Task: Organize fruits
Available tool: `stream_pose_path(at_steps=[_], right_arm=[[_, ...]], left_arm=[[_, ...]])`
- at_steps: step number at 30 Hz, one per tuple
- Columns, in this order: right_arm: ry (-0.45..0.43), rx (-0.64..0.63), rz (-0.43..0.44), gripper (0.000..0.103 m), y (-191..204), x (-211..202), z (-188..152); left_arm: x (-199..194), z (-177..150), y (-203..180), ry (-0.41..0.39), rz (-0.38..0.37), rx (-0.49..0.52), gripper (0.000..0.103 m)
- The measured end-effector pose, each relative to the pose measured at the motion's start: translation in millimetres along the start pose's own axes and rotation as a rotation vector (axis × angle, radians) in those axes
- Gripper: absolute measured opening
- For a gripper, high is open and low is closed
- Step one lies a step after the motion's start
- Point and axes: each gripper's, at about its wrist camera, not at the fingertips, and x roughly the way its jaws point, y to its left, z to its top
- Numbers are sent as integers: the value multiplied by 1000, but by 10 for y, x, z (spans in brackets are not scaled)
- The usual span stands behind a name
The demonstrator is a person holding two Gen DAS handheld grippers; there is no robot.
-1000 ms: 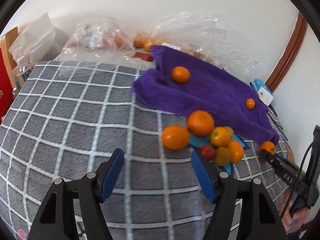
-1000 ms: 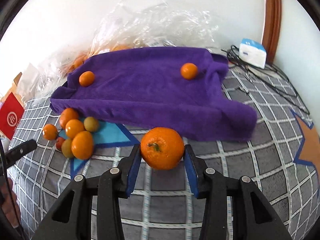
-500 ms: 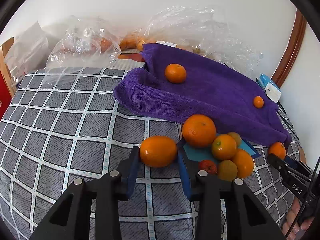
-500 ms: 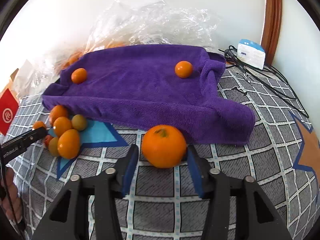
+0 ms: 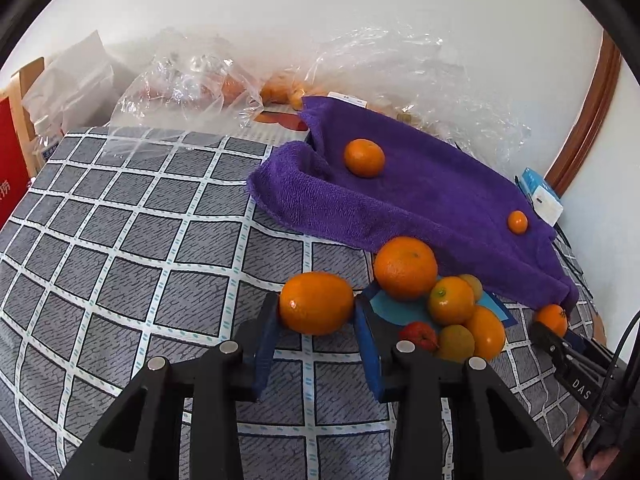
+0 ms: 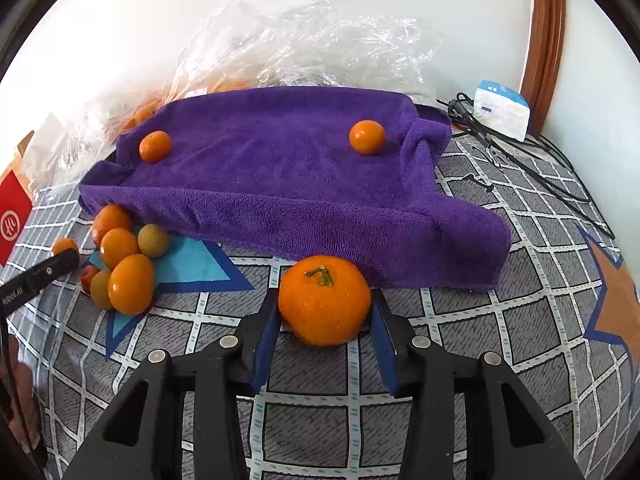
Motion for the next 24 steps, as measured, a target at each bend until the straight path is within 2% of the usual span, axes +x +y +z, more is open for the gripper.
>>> stream_pose_path(at_steps=[7,11,17,20,24], right_arm=[[-7,7,10,43,-1,-25,-11],[-23,4,14,43,6,-60,-15],[-65,5,22,43,-13,-142,-21],[-82,13,4,43,-36,-218,-29],[-93,47,33,43,-89,-384,11]], left_arm=[[-84,-24,-63,-34,24,33,35],[-165,-28,-119,-78,33,56,35],[-214,15,-134,-103,48,46,35],[-323,71,-90,-101,1,20,35],[-519,209,-145,-125,-4,35,35]])
